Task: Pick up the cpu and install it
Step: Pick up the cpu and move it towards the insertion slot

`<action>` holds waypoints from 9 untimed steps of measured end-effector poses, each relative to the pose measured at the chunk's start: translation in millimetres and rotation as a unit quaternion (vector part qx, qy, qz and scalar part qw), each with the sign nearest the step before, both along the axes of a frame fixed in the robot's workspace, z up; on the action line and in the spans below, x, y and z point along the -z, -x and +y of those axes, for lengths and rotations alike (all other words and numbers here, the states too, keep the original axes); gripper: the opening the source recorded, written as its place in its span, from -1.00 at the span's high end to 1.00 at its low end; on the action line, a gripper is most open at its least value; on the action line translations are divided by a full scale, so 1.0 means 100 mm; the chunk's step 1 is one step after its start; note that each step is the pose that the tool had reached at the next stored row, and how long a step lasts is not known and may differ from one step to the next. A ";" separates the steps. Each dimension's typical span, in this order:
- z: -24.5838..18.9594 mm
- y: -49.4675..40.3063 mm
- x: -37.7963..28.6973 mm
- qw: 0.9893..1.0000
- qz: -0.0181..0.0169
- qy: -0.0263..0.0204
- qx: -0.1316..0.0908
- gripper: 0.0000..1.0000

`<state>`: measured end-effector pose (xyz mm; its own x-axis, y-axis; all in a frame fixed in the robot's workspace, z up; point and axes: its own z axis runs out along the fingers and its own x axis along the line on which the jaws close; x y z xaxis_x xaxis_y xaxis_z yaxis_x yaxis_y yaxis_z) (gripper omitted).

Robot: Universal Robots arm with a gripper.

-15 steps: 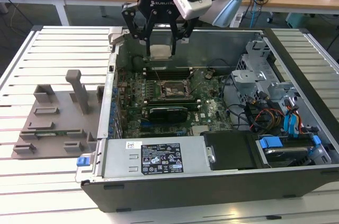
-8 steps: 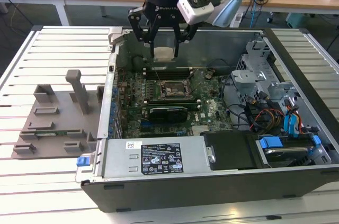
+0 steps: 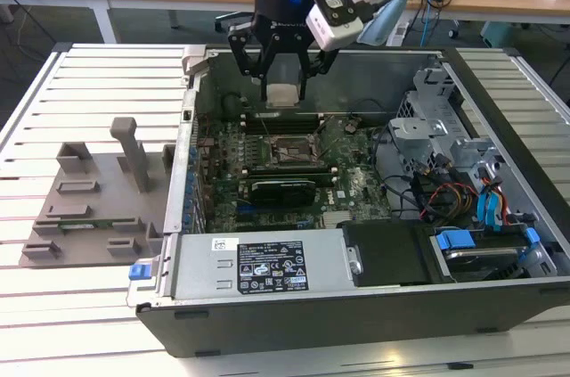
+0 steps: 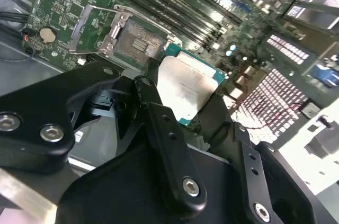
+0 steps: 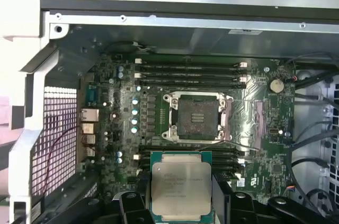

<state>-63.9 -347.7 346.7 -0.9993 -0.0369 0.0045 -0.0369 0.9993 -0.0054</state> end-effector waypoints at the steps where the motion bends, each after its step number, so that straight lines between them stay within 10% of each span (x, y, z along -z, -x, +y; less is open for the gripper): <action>1: 0.024 -0.018 0.037 1.000 0.000 0.000 0.000 -0.09; 9: 0.158 -0.118 0.258 1.000 0.001 0.000 0.000 -0.09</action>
